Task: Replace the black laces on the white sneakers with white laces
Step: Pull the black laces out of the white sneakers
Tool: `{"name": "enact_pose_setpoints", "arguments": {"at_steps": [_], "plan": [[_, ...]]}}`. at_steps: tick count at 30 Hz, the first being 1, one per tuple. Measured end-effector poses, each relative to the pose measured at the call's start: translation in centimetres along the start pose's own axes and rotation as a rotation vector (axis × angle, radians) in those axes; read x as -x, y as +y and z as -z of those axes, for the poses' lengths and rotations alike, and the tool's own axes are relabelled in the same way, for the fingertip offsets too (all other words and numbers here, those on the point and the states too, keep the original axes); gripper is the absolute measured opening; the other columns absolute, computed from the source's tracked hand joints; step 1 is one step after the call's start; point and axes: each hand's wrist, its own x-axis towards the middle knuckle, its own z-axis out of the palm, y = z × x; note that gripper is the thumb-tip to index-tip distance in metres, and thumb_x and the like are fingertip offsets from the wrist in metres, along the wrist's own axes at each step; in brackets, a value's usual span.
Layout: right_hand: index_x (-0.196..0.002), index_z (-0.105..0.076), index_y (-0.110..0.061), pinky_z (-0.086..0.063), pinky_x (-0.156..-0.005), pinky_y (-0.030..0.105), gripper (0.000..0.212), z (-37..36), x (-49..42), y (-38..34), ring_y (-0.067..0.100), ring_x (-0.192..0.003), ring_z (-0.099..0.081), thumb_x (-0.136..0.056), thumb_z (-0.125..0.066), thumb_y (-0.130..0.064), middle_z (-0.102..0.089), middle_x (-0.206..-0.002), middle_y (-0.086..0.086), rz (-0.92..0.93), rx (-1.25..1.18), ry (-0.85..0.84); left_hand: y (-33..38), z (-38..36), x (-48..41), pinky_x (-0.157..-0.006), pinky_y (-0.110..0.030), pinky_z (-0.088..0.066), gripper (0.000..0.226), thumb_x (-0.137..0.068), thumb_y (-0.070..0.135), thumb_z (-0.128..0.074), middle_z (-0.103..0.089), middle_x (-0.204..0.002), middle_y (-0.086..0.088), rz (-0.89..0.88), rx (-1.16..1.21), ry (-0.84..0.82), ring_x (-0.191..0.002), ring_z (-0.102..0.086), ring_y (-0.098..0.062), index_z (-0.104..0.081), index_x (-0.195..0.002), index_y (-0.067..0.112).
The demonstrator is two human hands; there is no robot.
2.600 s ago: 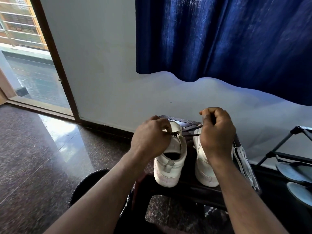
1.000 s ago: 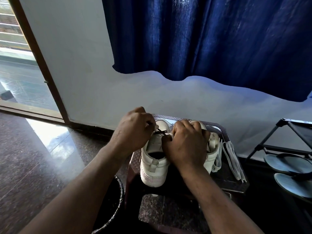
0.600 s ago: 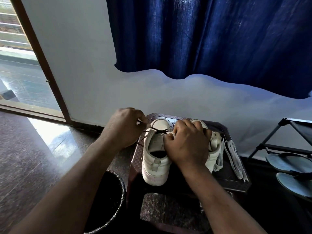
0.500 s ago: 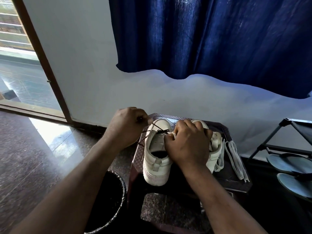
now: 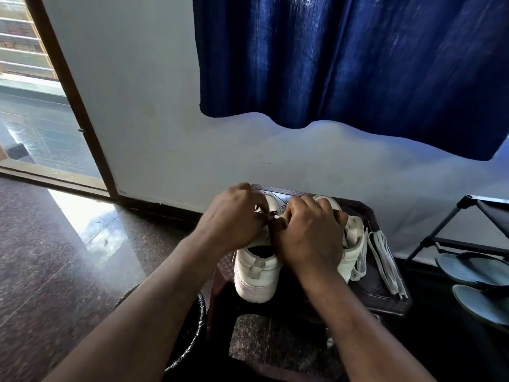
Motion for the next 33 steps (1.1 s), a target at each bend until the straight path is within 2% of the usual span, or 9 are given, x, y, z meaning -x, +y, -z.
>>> {"name": "enact_pose_setpoints", "arguments": {"at_steps": [5, 8, 10, 13, 16, 20, 26, 30, 33], "plan": [[-0.076, -0.057, -0.026, -0.036, -0.081, 0.043, 0.017, -0.1, 0.1, 0.1, 0.024, -0.09, -0.055, -0.071, -0.055, -0.042, -0.064, -0.081, -0.008, -0.011, -0.002, 0.005, -0.4, -1.0, -0.6, -0.075, -0.031, -0.044, 0.011, -0.098, 0.017, -0.063, -0.064, -0.105, 0.002, 0.044, 0.066, 0.097, -0.088, -0.062, -0.022, -0.071, -0.093, 0.023], [-0.075, -0.055, -0.026, -0.037, -0.082, 0.043, 0.018, -0.1, 0.0, 0.1, 0.024, -0.091, -0.055, -0.072, -0.051, -0.043, -0.063, -0.081, -0.008, -0.016, 0.004, -0.004, -0.2, -0.5, -1.2, -0.066, -0.033, -0.046, 0.015, -0.104, 0.012, -0.055, -0.078, -0.099, 0.0, 0.325, 0.75, 0.082, -0.071, -0.06, -0.02, -0.063, -0.091, 0.014], [-0.075, -0.055, -0.026, -0.039, -0.083, 0.044, 0.023, 0.0, -0.1, -0.1, 0.024, -0.091, -0.055, -0.072, -0.046, -0.046, -0.063, -0.082, -0.007, -0.009, -0.006, -0.009, -0.4, -0.1, -1.1, -0.051, -0.028, -0.034, 0.019, -0.107, 0.015, -0.051, -0.075, -0.084, 0.0, 0.428, 0.948, 0.067, -0.053, -0.043, -0.016, -0.06, -0.089, 0.015], [-0.076, -0.057, -0.026, -0.039, -0.083, 0.044, 0.02, 0.0, 0.0, 0.0, 0.025, -0.091, -0.056, -0.073, -0.05, -0.044, -0.064, -0.082, -0.007, -0.004, -0.004, 0.001, -1.1, -0.1, -1.1, -0.053, -0.027, -0.035, 0.017, -0.101, 0.017, -0.055, -0.064, -0.075, 0.002, 0.352, 0.61, 0.096, -0.058, -0.048, -0.015, -0.061, -0.088, 0.025], [-0.075, -0.056, -0.026, -0.039, -0.082, 0.044, 0.022, 0.0, -0.1, 0.0, 0.025, -0.089, -0.056, -0.072, -0.046, -0.046, -0.063, -0.081, -0.007, 0.003, -0.03, 0.008, -0.6, 0.0, -0.7, -0.062, -0.018, -0.037, 0.008, -0.096, 0.033, -0.068, -0.061, -0.086, 0.008, 0.144, 0.206, 0.018, -0.076, -0.056, -0.01, -0.067, -0.088, 0.033], [-0.075, -0.056, -0.026, -0.039, -0.082, 0.043, 0.019, 0.0, 0.0, 0.1, 0.025, -0.088, -0.056, -0.073, -0.051, -0.045, -0.063, -0.08, -0.008, 0.013, -0.034, 0.015, -0.5, -0.3, -0.3, -0.075, -0.029, -0.044, 0.012, -0.089, 0.019, -0.07, -0.057, -0.096, 0.002, 0.033, 0.031, 0.029, -0.085, -0.059, -0.019, -0.078, -0.09, 0.029], [-0.077, -0.057, -0.026, -0.038, -0.081, 0.043, 0.027, 0.2, 0.0, -0.1, 0.025, -0.089, -0.057, -0.073, -0.04, -0.047, -0.064, -0.082, -0.007, 0.013, -0.026, 0.017, -0.2, -1.5, -0.6, -0.074, -0.032, -0.042, 0.008, -0.102, 0.012, -0.055, -0.072, -0.096, -0.003, 0.141, 0.229, 0.03, -0.091, -0.065, -0.024, -0.062, -0.098, 0.012], [-0.076, -0.055, -0.027, -0.038, -0.081, 0.043, 0.021, 0.0, -0.1, 0.0, 0.025, -0.089, -0.056, -0.072, -0.045, -0.045, -0.063, -0.081, -0.007, 0.003, -0.031, 0.008, 0.5, 0.0, -1.2, -0.051, -0.021, -0.042, 0.024, -0.101, -0.006, -0.043, -0.067, -0.076, -0.001, 0.4, 0.867, 0.265, -0.048, -0.055, -0.002, -0.054, -0.088, 0.011], [-0.076, -0.056, -0.026, -0.038, -0.081, 0.043, 0.014, -0.2, 0.1, 0.0, 0.026, -0.088, -0.056, -0.073, -0.057, -0.039, -0.064, -0.081, -0.006, -0.001, -0.007, 0.018, -1.2, 0.8, -1.1, -0.043, -0.02, -0.032, 0.025, -0.099, 0.002, -0.046, -0.067, -0.075, 0.0, 0.494, 0.767, 0.314, -0.049, -0.044, -0.007, -0.059, -0.087, 0.02]]}}
